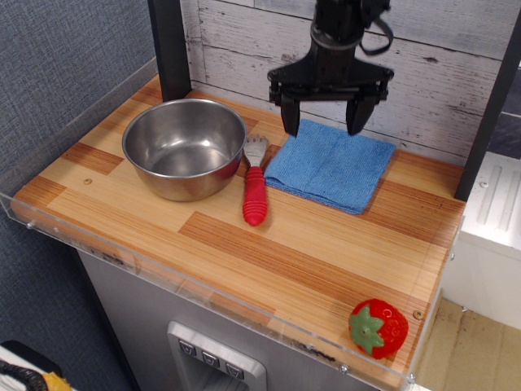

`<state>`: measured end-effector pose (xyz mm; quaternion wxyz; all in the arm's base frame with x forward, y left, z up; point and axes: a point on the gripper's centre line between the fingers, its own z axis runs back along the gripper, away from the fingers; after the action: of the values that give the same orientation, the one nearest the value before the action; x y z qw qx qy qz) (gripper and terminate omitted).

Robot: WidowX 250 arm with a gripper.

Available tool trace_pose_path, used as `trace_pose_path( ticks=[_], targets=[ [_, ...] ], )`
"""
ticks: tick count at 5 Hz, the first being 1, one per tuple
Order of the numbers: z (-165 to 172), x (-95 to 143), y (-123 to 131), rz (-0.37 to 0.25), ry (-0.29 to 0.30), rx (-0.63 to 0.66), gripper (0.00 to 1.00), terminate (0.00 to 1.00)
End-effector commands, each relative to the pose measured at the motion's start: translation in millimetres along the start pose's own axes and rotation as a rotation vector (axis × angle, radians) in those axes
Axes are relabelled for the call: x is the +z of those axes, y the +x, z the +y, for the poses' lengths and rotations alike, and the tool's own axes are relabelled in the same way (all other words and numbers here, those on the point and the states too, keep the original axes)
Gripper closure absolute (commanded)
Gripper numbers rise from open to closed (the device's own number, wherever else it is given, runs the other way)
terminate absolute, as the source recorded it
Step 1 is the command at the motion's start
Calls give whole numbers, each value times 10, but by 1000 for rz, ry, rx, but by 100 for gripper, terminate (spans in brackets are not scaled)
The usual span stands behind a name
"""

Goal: PICK UPTHE TOWEL PUT ON THE ANOTHER SIDE OF THE TABLE

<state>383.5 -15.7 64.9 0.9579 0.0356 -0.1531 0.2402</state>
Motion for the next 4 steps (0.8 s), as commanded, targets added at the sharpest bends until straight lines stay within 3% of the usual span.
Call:
trace_pose_path(
  ticks=[1,4],
  targets=[
    [-113,-171,-15,7,-3,-5,0,0],
    [-121,-423,-217,71,7,-6,0,0]
  ],
)
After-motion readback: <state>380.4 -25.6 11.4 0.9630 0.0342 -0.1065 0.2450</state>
